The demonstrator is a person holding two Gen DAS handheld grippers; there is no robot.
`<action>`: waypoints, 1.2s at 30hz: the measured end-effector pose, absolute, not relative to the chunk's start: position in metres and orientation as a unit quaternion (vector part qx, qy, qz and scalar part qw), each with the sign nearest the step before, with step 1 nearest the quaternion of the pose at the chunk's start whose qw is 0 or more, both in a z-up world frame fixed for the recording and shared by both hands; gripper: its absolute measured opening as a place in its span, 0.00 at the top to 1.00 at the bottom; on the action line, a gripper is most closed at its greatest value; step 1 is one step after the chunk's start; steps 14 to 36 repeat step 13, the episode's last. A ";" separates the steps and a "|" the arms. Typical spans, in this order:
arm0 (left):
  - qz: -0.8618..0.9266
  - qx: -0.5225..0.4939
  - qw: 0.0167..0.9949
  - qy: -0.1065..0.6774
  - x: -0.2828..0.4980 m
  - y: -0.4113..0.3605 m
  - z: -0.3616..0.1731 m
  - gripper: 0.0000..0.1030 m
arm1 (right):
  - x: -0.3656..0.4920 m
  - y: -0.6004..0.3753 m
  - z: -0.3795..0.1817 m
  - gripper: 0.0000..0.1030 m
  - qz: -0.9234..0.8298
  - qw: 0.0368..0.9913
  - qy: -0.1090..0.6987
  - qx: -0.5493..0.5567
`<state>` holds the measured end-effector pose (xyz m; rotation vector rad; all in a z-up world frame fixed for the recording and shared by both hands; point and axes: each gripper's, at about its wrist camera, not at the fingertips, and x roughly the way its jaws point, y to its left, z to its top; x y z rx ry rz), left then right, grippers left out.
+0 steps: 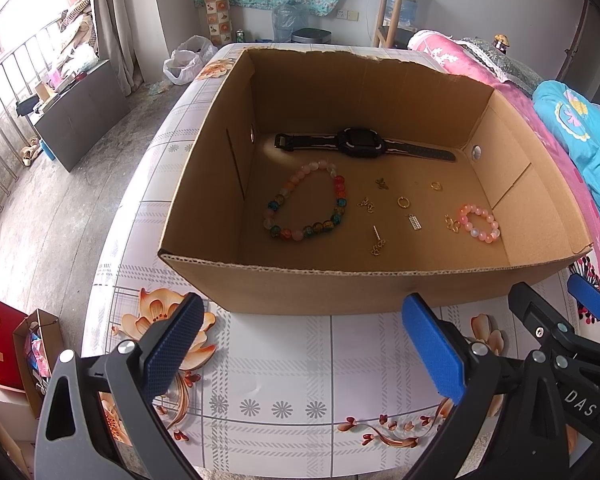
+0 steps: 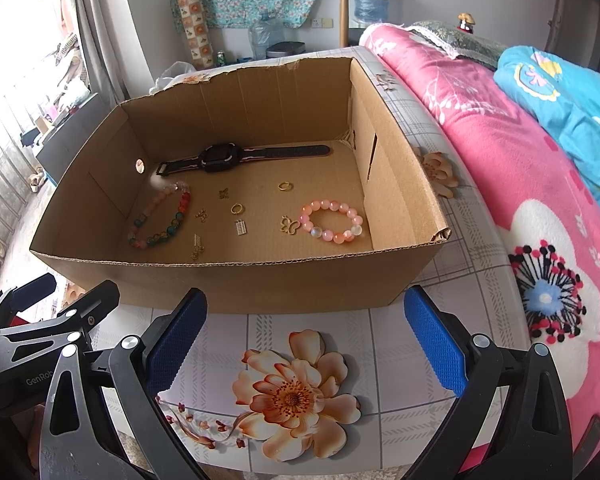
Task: Organize jewelry
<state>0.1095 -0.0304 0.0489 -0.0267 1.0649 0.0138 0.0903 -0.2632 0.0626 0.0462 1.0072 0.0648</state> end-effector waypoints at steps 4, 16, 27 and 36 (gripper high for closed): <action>0.006 -0.012 0.861 0.508 0.110 -0.030 0.049 0.06 | 0.090 -0.263 0.063 0.08 0.032 0.875 0.483 0.023; 0.007 -0.014 0.860 0.509 0.109 -0.030 0.049 0.06 | 0.090 -0.261 0.063 0.08 0.030 0.875 0.483 0.024; 0.007 -0.014 0.860 0.509 0.109 -0.030 0.049 0.06 | 0.090 -0.261 0.063 0.08 0.030 0.875 0.483 0.024; 0.007 -0.014 0.860 0.509 0.109 -0.030 0.049 0.06 | 0.090 -0.261 0.063 0.08 0.030 0.875 0.483 0.024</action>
